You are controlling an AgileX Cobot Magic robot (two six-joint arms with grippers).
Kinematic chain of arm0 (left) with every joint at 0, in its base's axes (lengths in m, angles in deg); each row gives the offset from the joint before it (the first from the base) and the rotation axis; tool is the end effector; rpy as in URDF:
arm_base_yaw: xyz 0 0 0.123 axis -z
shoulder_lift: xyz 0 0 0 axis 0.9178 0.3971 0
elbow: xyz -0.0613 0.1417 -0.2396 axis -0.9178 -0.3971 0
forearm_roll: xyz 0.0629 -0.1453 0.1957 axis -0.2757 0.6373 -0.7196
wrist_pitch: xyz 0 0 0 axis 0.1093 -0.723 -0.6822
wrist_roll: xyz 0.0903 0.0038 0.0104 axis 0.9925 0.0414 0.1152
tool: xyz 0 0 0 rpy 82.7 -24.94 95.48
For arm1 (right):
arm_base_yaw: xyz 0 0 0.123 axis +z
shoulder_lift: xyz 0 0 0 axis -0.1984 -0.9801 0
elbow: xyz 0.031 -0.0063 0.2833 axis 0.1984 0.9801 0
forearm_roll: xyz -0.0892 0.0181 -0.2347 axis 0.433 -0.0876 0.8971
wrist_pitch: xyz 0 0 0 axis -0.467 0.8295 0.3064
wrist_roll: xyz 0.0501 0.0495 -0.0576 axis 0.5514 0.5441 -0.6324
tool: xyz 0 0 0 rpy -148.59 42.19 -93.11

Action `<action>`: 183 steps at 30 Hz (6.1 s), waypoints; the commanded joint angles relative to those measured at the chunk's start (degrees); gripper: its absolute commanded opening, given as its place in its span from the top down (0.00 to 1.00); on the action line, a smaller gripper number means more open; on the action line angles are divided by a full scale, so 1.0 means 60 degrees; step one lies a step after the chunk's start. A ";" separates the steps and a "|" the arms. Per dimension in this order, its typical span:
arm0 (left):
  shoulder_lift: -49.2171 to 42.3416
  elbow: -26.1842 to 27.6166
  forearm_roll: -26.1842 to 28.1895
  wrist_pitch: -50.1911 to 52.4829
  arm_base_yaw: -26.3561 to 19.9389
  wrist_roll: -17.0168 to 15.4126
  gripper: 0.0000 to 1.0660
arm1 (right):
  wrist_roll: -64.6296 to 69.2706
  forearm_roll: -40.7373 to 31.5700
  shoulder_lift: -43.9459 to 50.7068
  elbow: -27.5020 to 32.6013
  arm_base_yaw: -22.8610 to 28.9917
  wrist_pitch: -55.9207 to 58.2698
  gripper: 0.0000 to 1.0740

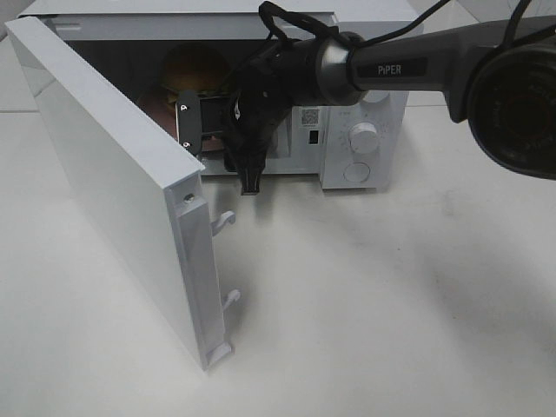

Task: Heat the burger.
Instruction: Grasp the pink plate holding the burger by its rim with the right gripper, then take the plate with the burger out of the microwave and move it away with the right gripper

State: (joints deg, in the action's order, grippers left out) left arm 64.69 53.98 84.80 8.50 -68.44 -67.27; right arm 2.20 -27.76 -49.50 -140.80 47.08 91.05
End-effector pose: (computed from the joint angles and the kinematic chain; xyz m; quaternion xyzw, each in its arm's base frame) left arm -0.0095 -0.0081 0.2821 0.0228 0.8509 -0.0196 0.5244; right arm 0.4398 0.3030 0.1308 -0.7076 0.6035 -0.1443 0.3380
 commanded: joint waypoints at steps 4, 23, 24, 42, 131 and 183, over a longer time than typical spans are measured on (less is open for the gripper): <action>-0.0038 -0.0019 -0.0019 0.0134 -0.0019 -0.0029 0.07 | -0.0086 0.0477 0.0124 -0.0115 -0.0029 -0.0735 1.00; -0.0038 -0.0019 -0.0019 0.0134 -0.0019 -0.0029 0.07 | -0.1748 0.0220 0.0993 0.1280 0.0411 -0.0688 1.00; -0.0038 -0.0019 -0.0019 0.0134 -0.0019 -0.0029 0.07 | -0.1757 0.0220 0.1108 0.1337 0.0411 -0.0688 1.00; -0.0038 -0.0019 -0.0019 0.0134 -0.0019 -0.0029 0.07 | -0.3409 -0.0124 0.2196 0.2750 0.0430 -0.0726 1.00; -0.0038 -0.0019 -0.0019 0.0134 -0.0019 -0.0029 0.07 | -0.8117 -0.3629 0.9043 1.1049 -0.0153 -0.2903 1.00; -0.0038 -0.0019 -0.0019 0.0134 -0.0019 -0.0029 0.07 | -0.5367 -0.1700 1.3952 1.3550 -0.0153 -0.0019 0.99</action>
State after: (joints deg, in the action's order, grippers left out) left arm 64.69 53.98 84.80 8.50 -68.44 -67.27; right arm -31.03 -38.99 33.18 -59.33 46.45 93.80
